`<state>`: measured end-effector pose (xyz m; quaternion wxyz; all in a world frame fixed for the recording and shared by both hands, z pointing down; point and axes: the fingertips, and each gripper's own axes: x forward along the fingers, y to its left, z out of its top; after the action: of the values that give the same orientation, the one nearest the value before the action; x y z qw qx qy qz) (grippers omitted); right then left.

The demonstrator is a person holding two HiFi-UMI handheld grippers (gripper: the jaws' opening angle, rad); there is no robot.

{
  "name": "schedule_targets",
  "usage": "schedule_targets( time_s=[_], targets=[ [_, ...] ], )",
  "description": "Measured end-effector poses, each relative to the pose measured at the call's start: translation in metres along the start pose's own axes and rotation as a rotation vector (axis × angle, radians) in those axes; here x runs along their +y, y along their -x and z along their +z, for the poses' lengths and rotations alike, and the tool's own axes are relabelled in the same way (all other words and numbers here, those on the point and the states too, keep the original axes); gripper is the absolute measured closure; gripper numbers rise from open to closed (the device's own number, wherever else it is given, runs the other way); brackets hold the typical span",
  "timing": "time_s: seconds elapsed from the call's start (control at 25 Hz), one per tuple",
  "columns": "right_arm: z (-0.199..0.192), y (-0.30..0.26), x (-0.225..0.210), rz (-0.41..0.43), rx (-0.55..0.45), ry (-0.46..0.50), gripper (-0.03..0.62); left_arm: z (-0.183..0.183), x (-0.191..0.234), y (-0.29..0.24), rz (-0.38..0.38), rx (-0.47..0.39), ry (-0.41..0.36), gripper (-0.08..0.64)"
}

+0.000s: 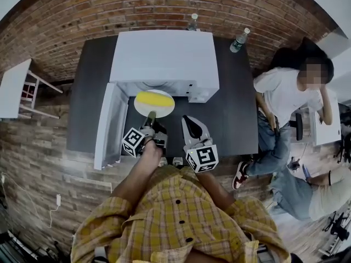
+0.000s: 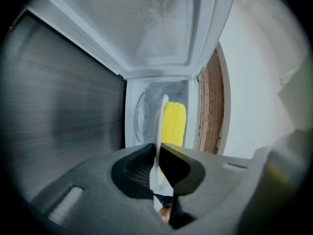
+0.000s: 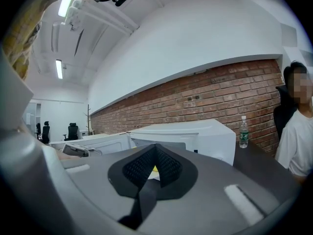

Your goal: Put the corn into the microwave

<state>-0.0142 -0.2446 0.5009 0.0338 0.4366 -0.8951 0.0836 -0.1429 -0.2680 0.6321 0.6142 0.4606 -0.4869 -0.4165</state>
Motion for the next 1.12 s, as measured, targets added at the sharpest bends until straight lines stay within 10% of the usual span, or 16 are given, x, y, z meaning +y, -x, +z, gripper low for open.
schedule_targets(
  time_s=[1.12],
  targets=[
    [0.004, -0.012, -0.028, -0.054, 0.004, 0.010, 0.595, 0.019, 0.031, -0.058, 0.054, -0.015, 0.001, 0.532]
  ],
)
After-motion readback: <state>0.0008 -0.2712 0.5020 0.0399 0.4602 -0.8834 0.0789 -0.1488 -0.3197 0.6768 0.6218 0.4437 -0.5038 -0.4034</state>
